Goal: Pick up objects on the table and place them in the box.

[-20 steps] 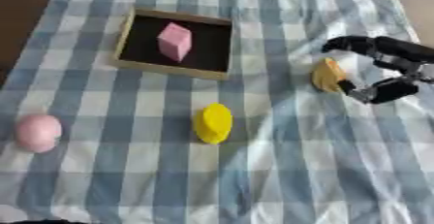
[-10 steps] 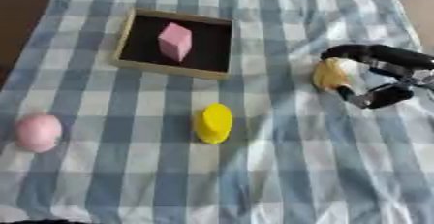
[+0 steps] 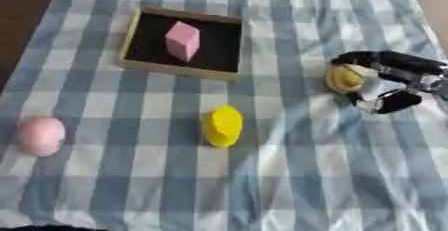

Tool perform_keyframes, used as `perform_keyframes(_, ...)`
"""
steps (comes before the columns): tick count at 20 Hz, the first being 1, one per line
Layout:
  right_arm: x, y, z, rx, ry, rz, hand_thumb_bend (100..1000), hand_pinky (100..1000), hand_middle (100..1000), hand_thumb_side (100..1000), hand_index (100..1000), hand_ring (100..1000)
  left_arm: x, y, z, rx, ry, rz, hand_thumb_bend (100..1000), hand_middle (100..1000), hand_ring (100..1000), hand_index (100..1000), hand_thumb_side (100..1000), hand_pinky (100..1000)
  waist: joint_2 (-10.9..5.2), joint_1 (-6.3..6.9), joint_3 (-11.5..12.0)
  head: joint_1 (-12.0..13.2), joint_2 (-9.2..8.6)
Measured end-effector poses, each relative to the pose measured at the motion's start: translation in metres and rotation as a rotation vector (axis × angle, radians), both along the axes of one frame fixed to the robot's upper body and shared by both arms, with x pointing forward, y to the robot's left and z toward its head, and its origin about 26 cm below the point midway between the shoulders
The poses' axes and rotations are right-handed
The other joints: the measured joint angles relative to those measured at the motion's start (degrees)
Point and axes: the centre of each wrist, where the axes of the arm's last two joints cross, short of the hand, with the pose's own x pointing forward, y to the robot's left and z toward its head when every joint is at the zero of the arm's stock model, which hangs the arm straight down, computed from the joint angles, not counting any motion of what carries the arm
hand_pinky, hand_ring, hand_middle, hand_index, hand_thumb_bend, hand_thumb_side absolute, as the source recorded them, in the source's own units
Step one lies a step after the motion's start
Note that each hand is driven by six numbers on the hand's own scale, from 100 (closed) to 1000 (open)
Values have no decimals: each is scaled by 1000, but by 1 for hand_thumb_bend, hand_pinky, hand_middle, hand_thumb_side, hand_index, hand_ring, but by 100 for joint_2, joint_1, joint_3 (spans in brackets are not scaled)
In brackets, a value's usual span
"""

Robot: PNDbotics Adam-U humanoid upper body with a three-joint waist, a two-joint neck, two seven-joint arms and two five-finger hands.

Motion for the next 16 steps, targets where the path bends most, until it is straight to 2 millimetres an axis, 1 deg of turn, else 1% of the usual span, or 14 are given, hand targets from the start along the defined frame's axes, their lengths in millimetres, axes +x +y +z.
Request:
perform_keyframes(2,0,-1,-2,-2,5,-5,100,1000,878,305,1000,1000,0,0,0,0,0,-1,100,829,969,840,565,797,2,0,1,-6,0)
perform_keyframes(8,2,-4,-5,5,16,-19,100,1000,824,267,1000,1000,1,0,-1,1,3,-2,100,830,970,841,565,797,21,0,1,-19,0)
perform_keyframes(16,3,-4,-5,32,36,-26,100,1000,766,281,1000,1000,1,0,-1,2,4,-2,100,831,971,841,565,798,22,0,-6,-24,0)
